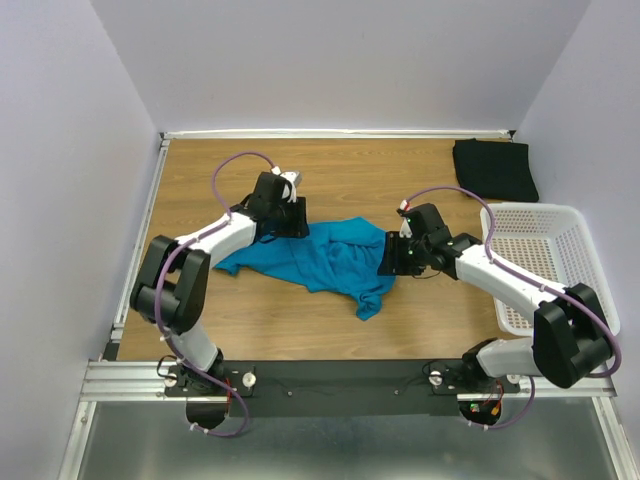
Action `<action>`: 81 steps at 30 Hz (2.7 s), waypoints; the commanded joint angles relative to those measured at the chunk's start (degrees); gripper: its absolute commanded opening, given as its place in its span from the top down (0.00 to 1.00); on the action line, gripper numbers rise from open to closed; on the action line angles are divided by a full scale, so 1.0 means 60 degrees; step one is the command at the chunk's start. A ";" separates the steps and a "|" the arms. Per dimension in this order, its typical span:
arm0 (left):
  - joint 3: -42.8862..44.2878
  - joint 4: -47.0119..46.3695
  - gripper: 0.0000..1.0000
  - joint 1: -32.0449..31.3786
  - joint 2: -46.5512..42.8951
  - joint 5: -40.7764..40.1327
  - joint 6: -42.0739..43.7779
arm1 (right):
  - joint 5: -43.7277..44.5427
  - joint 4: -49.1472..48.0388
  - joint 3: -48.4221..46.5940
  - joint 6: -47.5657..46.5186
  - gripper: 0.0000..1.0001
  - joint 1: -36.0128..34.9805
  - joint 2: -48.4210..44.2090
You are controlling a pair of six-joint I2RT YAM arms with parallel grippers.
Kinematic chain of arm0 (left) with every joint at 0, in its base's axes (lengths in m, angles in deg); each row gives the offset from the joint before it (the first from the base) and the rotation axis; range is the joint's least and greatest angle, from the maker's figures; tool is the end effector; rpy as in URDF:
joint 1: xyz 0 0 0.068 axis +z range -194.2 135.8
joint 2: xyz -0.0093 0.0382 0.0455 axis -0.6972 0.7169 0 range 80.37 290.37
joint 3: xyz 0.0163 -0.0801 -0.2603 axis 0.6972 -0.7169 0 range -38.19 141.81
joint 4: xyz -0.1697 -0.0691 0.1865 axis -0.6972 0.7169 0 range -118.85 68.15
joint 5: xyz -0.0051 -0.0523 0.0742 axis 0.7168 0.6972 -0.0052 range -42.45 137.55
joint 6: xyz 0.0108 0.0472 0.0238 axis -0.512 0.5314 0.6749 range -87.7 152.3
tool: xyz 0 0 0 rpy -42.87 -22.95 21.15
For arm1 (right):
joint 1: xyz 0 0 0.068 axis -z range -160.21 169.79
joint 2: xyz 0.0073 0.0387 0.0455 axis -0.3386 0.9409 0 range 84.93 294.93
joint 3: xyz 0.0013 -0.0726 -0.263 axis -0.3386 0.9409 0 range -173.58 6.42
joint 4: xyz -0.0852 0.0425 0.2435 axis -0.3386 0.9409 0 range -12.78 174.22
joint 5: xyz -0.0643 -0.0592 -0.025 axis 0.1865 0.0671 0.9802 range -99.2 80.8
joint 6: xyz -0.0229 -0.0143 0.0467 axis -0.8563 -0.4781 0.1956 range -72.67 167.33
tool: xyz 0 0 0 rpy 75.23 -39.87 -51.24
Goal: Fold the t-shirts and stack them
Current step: Flatten the tshirt out
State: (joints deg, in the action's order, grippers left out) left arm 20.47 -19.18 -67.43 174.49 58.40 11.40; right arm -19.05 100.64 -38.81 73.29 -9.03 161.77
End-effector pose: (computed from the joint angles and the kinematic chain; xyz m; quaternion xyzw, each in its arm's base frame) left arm 0.3191 -0.1443 0.2063 0.0548 0.9193 -0.2236 0.3192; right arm 0.2269 0.1319 0.2039 -0.0495 0.9493 0.2105 0.2282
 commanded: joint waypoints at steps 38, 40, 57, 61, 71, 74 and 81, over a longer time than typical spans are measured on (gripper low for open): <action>-0.0093 -0.0162 0.43 0.0618 0.1539 0.2220 0.0467 | 0.0250 -0.0095 -0.0093 0.0010 0.47 0.0013 -0.0165; -0.0078 -0.0132 0.49 0.0604 0.1393 0.2205 0.0452 | 0.0249 -0.0080 -0.0079 0.0010 0.47 0.0013 -0.0179; -0.0137 -0.0132 0.59 0.0619 0.0587 0.2512 0.0203 | 0.0206 -0.0095 -0.0137 0.0054 0.47 0.0013 -0.0077; -0.0254 -0.0176 0.59 0.0633 0.0499 0.2615 0.0145 | 0.0206 -0.0095 -0.0166 0.0040 0.47 0.0013 -0.0048; -0.0547 -0.0571 0.60 0.0619 0.0529 0.3156 -0.0016 | 0.0176 -0.0095 -0.0137 0.0054 0.47 0.0013 -0.0062; -0.0650 -0.0718 0.60 0.0619 0.0279 0.3216 -0.0105 | 0.0176 -0.0095 -0.0093 0.0069 0.47 -0.0002 -0.0077; -0.0825 -0.1362 0.58 0.0619 0.0176 0.3435 -0.0544 | 0.0191 -0.0109 -0.0020 0.0142 0.47 0.0013 -0.0150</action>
State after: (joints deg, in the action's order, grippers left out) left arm 16.38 -23.70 -63.71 176.94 76.59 9.91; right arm -18.87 100.64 -38.79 73.46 -9.03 161.00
